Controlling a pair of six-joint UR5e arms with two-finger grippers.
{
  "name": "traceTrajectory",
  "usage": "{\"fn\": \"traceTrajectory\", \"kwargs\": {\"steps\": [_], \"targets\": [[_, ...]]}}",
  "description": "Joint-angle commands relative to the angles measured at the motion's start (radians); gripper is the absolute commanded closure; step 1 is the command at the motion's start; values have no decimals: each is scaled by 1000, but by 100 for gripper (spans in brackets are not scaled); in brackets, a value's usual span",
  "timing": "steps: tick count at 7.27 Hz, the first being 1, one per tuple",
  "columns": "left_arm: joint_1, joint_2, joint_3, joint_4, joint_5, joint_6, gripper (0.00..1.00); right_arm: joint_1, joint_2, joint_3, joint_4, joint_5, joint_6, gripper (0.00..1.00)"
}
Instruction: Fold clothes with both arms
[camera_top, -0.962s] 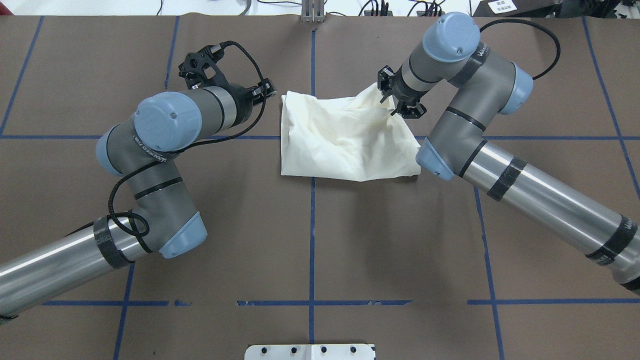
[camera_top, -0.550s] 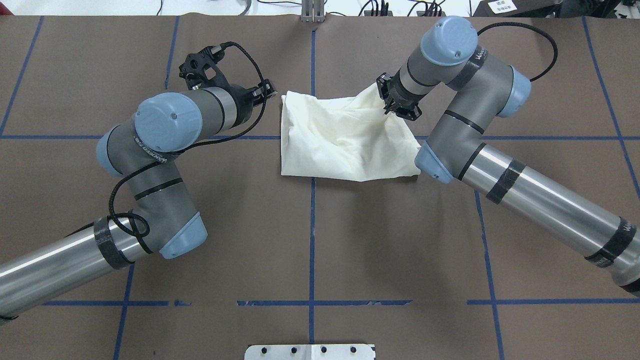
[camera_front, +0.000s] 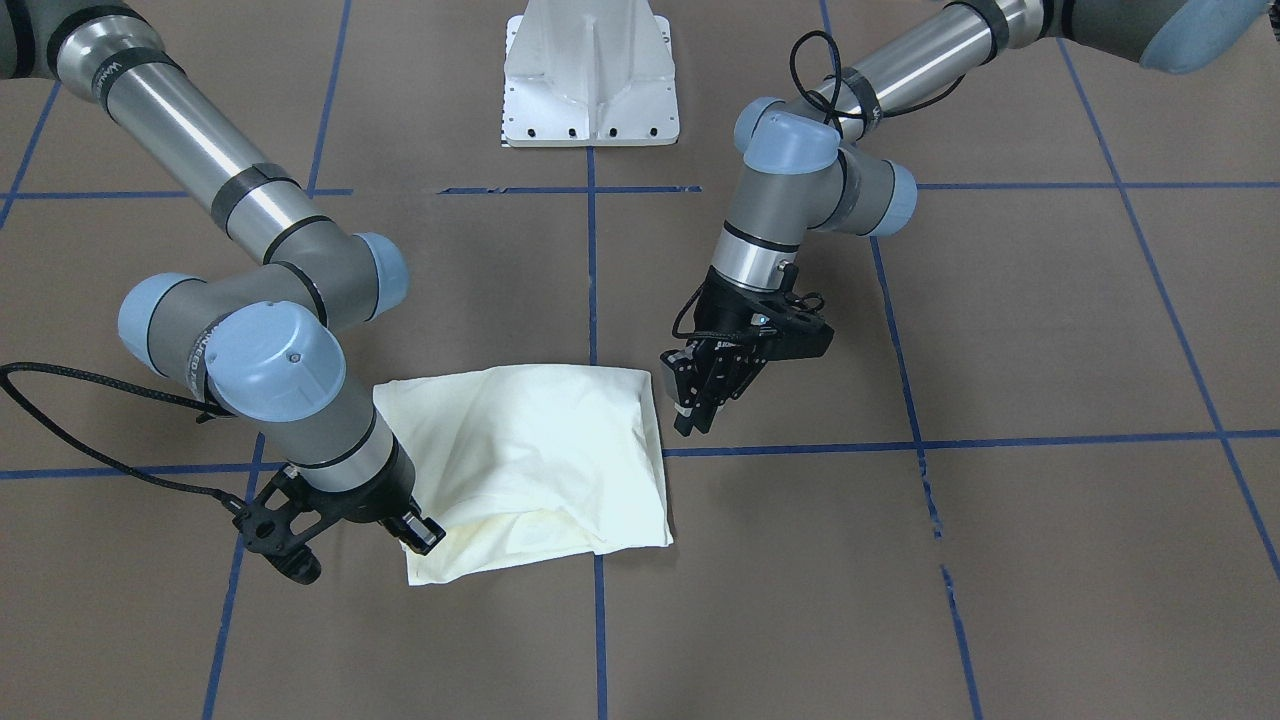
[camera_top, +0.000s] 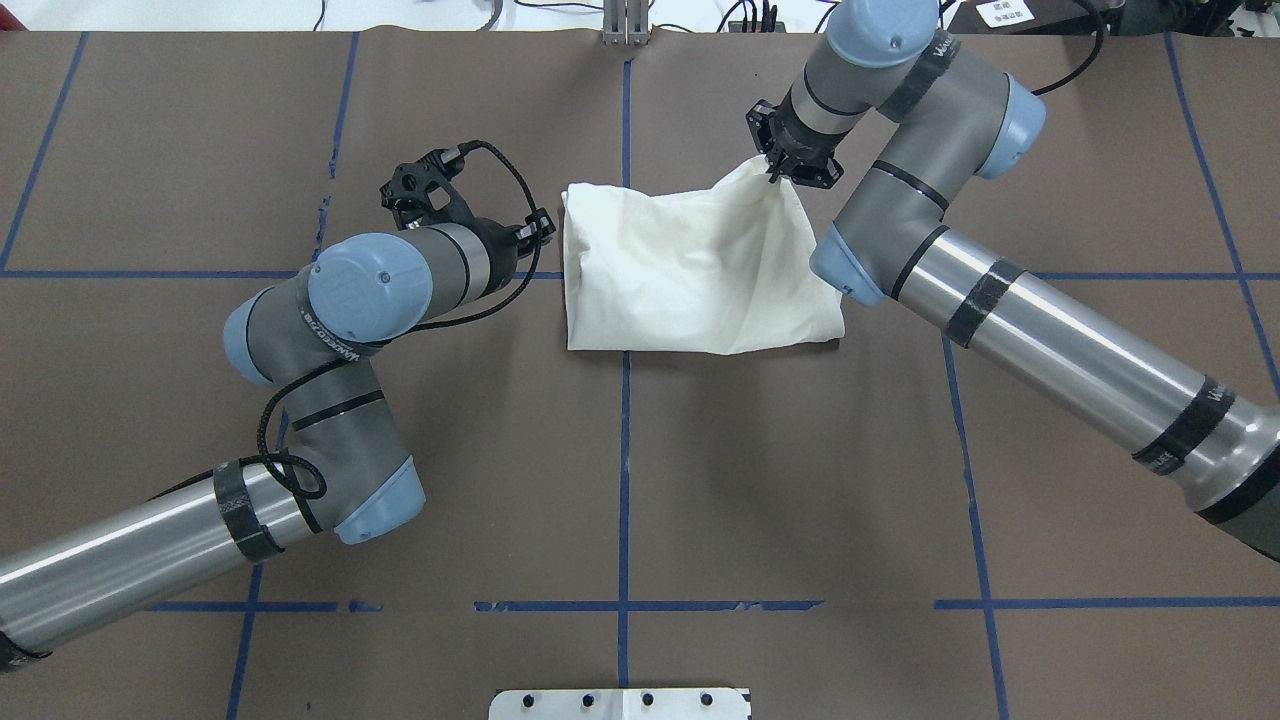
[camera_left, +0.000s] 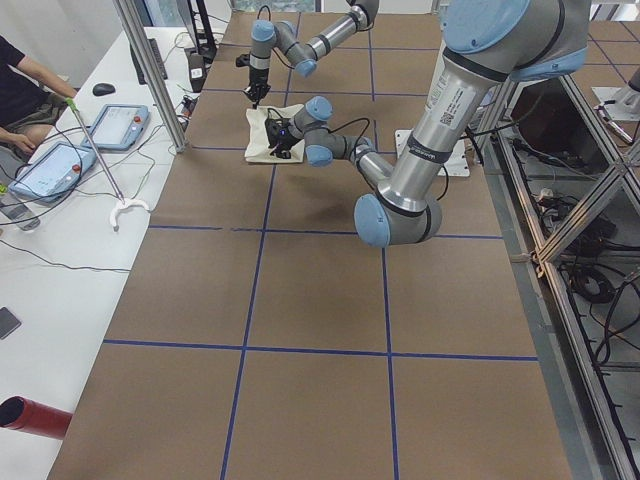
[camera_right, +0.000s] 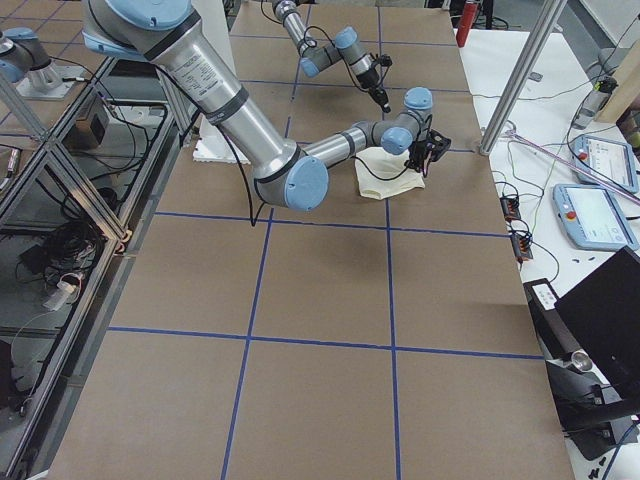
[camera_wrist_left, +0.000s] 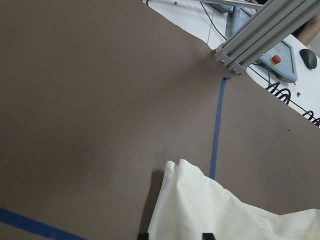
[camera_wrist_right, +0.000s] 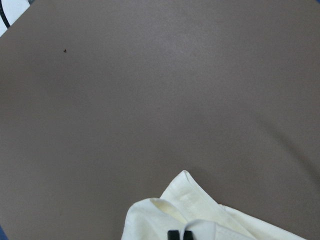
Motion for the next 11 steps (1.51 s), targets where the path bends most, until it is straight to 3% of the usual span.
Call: {"fn": "traceTrajectory", "kwargs": {"steps": [1, 5, 11], "targets": [[22, 6, 108, -162, -2, -4, 100, 4, 19, -34, 2, 0, -10, 100], [80, -26, 168, -326, -14, 20, 100, 4, 20, -46, 20, -5, -11, 100], [77, -32, 250, -654, -275, 96, 100, 2, 28, -57, 22, -9, -10, 100]]}}
